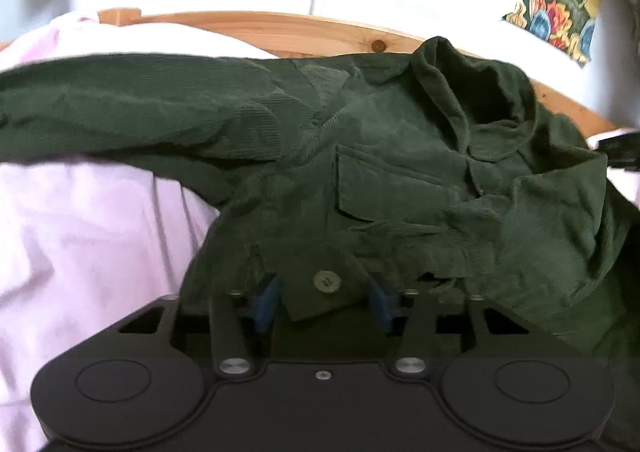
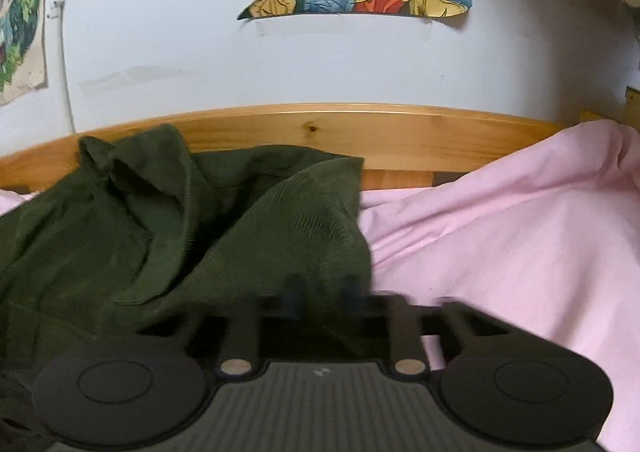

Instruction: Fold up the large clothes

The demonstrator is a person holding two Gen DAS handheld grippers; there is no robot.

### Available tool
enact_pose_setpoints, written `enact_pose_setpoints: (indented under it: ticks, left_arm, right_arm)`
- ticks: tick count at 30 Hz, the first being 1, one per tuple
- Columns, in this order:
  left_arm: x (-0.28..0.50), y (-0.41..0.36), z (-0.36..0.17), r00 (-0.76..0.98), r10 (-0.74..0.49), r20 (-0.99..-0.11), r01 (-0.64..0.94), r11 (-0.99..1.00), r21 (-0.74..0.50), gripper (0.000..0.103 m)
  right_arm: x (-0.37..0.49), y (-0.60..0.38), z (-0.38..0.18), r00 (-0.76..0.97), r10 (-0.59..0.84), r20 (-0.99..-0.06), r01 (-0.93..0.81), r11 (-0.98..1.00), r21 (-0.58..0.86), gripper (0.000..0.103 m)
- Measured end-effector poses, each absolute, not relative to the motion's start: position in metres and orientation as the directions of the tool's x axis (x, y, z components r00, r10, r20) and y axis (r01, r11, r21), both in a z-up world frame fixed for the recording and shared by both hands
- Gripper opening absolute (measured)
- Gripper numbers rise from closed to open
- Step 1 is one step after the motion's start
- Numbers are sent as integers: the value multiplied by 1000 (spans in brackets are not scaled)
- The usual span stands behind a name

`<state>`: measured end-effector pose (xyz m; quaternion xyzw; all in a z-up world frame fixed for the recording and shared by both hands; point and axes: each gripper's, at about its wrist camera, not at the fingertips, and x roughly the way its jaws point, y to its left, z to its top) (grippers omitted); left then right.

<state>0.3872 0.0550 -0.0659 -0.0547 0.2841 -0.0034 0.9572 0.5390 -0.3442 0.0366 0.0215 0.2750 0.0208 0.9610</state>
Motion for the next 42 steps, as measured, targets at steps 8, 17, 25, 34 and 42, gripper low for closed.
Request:
enact_pose_setpoints:
  ticks: [8, 17, 25, 34, 42]
  left_arm:
    - [395, 40, -63, 845, -19, -535, 5, 1000, -28, 23]
    - [392, 52, -65, 819, -41, -572, -39, 991, -126, 45]
    - [400, 57, -84, 750, -73, -658, -29, 989, -143, 45]
    - [384, 55, -66, 816, -136, -562, 34, 982, -188, 64]
    - [403, 50, -79, 777, -71, -626, -44, 985, -165, 45]
  right_arm:
    - [525, -394, 55, 899, -33, -438, 114, 980, 160, 4]
    - [483, -382, 34, 909, -43, -415, 46, 999, -4, 63]
    - [437, -366, -4, 859, -102, -502, -18, 974, -228, 84]
    - [437, -372, 41, 936, -2, -353, -54, 987, -149, 90]
    - [551, -324, 52, 857, -46, -513, 0, 996, -89, 32]
